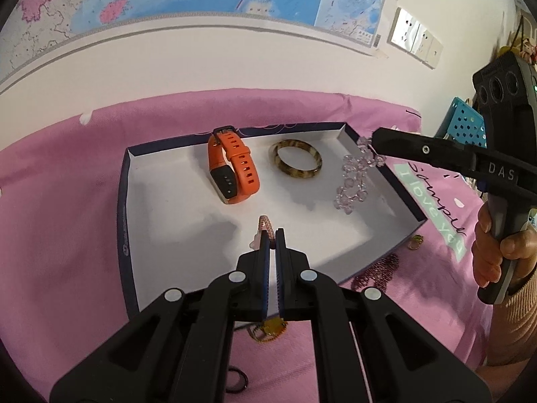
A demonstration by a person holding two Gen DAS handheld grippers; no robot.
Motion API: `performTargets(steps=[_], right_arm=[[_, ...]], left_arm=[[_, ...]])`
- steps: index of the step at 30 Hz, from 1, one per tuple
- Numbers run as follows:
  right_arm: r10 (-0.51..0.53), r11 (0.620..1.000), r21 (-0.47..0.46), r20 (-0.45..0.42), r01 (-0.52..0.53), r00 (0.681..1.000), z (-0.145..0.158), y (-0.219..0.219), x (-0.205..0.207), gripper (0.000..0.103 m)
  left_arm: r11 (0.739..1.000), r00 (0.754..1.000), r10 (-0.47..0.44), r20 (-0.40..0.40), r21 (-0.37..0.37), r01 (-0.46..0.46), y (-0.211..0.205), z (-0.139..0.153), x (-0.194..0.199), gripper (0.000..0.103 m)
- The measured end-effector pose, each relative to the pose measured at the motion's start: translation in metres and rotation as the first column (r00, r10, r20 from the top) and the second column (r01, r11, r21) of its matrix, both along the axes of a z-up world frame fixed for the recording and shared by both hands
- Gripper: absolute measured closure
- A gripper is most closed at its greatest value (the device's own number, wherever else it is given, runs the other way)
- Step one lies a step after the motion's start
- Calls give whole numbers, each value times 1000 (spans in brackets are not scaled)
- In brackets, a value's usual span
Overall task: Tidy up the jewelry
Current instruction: 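Carry the pink ring and crystal bracelet into the white tray with both grippers, then open the left gripper to release the pink ring while the right gripper releases the crystal bracelet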
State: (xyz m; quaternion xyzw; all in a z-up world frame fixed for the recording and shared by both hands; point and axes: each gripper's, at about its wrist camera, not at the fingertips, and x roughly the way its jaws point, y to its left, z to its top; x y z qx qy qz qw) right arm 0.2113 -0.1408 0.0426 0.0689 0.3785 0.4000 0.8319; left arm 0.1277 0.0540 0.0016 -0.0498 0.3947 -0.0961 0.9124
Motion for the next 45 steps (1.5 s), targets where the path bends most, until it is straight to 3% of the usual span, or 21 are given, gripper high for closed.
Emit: performTargets(steps=[8, 15, 24, 29, 32, 34, 37, 45], right_arm=[[13, 1000, 16, -36, -13, 999, -12, 15, 23, 96], [-17, 999, -52, -77, 13, 997, -34, 11, 34, 96], [-30, 989, -148, -56, 21, 998, -44, 6, 35, 95], [-21, 982, -187, -49, 12, 999, -47, 11, 32, 93], [-36, 979, -204, -42, 26, 998, -47, 10, 30, 81], [-36, 977, -212, -31, 29, 999, -46, 9, 27, 79], [-32, 972, -235, -5, 30, 999, -44, 10, 22, 79], [-44, 969, -241, 56, 56, 997, -30, 10, 9, 67]], left_arm=[[999, 999, 25, -33, 23, -24, 4, -8, 22, 99], [999, 996, 43, -77, 34, -40, 6, -20, 36, 99], [1000, 995, 21, -102, 25, -18, 2, -23, 47, 99], [999, 994, 6, -112, 34, -2, -7, -26, 53, 89], [999, 995, 8, -99, 42, -4, -9, -25, 50, 76], [999, 997, 12, -77, 40, -9, -7, -19, 46, 70], [999, 998, 20, -55, 31, -18, -4, -12, 42, 69], [998, 998, 56, -32, 2, -56, 9, -4, 29, 66]])
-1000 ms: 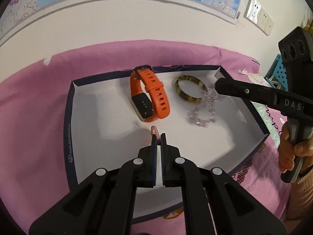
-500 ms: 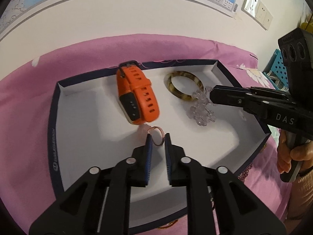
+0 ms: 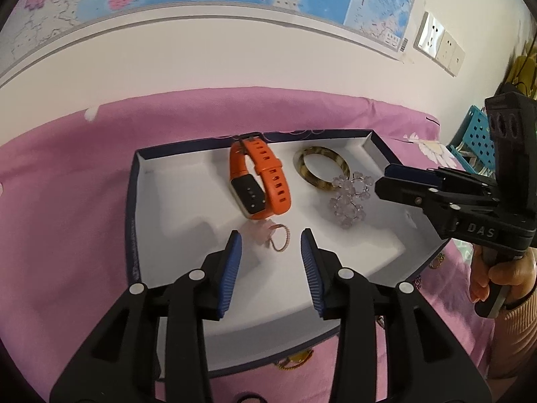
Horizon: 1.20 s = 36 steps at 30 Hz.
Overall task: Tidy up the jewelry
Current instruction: 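Open the left gripper to release the pink ring while the right gripper releases the crystal bracelet, then grasp the orange watch band in the tray with the right gripper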
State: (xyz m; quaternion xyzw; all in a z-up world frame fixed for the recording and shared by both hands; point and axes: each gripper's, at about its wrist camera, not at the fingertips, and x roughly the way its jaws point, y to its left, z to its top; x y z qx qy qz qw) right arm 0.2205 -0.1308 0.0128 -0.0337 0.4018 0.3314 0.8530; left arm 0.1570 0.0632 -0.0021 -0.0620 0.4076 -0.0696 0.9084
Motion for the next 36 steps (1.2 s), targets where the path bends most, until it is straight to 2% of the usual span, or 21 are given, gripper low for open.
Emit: performTargets(steps=[9, 20, 25, 29, 32, 34, 36], right_arm=[[85, 996, 27, 4, -85, 996, 8, 24, -18, 62], [127, 990, 61, -25, -126, 992, 7, 21, -43, 61], [142, 988, 55, -11, -141, 990, 11, 47, -34, 61], [162, 987, 8, -14, -162, 987, 7, 83, -18, 61], [149, 988, -26, -40, -150, 988, 0, 96, -5, 72], [132, 990, -34, -66, -134, 989, -5, 98, 5, 87], [114, 993, -6, -97, -115, 989, -7, 94, 14, 89]], left_arm=[[1000, 1000, 18, 19, -12, -18, 5, 1, -17, 63], [1000, 999, 9, 45, 0, -9, 7, 0, -61, 57], [1000, 999, 22, 42, -16, -21, 12, -2, -66, 57], [999, 999, 31, 39, -29, -30, 16, -4, -67, 57], [999, 998, 35, 43, -37, -34, 19, -2, -68, 56], [999, 998, 34, 44, -40, -32, 20, -2, -68, 55], [999, 999, 31, 43, -41, -29, 21, -3, -67, 55]])
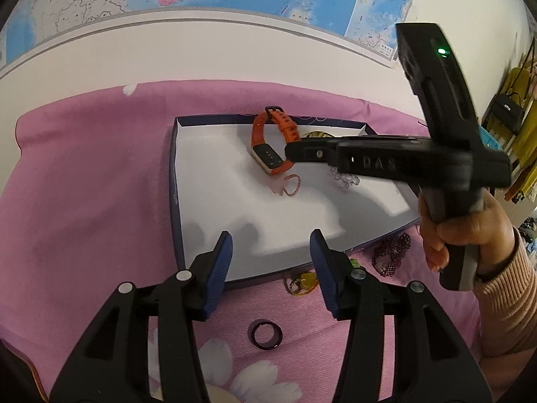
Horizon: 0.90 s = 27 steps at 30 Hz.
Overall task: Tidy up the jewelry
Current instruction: 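Grasp the orange watch band in the tray with the right gripper, then lift and turn the orange watch band with the right gripper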
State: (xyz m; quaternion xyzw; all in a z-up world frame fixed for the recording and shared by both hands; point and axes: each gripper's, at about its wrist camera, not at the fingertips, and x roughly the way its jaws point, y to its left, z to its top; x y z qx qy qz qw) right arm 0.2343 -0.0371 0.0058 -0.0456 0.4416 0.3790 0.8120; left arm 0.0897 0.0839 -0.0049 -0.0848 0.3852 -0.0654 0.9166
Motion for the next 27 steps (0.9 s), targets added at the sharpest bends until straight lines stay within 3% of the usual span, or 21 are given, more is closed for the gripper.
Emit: performTargets(steps=[6, 10, 15, 22, 27], right_arm=[[-34, 996, 80, -86, 41, 996, 0, -20, 17, 90], [-59, 986, 142, -191, 87, 980, -7, -40, 36, 90], [-120, 974, 156, -258, 164, 959, -17, -61, 52, 90], [-141, 984, 73, -236, 162, 961, -19, -53, 57, 90], [-96, 991, -98, -92, 87, 991, -16, -23, 52, 89]], left_arm=[[1000, 1000, -9, 1, -7, 9, 1, 0, 2, 55], [1000, 1000, -15, -3, -4, 15, 0, -1, 3, 54], [1000, 1000, -20, -4, -1, 20, -2, 0, 4, 54], [1000, 1000, -28, -12, 0, 28, -7, 0, 5, 53], [1000, 999, -29, -20, 1, 29, -9, -2, 4, 53]])
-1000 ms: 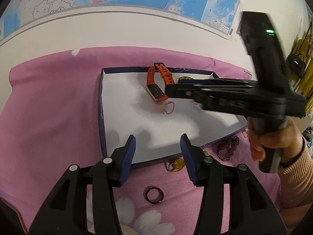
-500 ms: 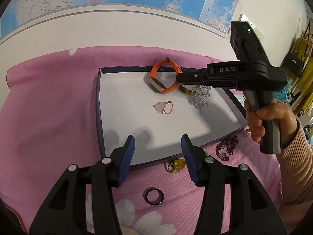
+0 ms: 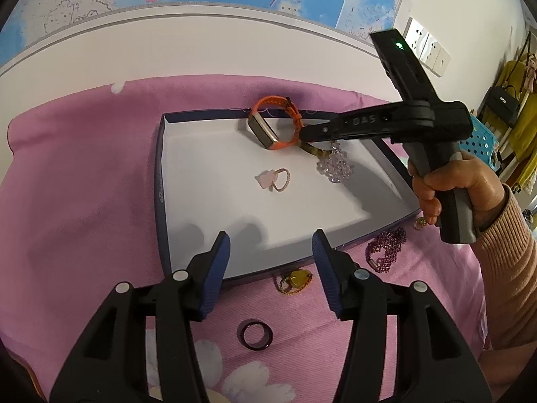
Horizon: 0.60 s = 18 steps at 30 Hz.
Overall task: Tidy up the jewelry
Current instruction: 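Lift and turn the orange watch band with the right gripper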
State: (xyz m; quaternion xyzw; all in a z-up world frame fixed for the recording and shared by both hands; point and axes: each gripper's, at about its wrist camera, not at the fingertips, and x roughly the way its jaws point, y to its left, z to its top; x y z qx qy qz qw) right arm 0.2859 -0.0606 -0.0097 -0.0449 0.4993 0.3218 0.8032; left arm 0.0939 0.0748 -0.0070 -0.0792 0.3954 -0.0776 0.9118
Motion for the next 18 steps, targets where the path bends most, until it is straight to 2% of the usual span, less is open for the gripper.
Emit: performTargets(steps=[2, 7, 10, 15, 18], right_arm=[[52, 996, -81, 59, -47, 997, 2, 13, -6, 89], [190, 967, -192, 96, -169, 977, -2, 34, -24, 92], [200, 969, -162, 64, -188, 978, -5, 29, -27, 92], [172, 984, -33, -14, -173, 985, -6, 8, -21, 92], [156, 988, 3, -14, -156, 988, -4, 0, -19, 87]], left_arm=[[1000, 1000, 0, -1, 0, 0, 0, 0, 0, 52], [1000, 1000, 2, -7, 2, -2, -1, 0, 0, 52], [1000, 1000, 1, -8, 2, -1, 0, 0, -1, 52], [1000, 1000, 1, -13, 1, -1, 0, -2, 2, 51], [1000, 1000, -3, -17, 1, 3, 0, -3, 4, 51]])
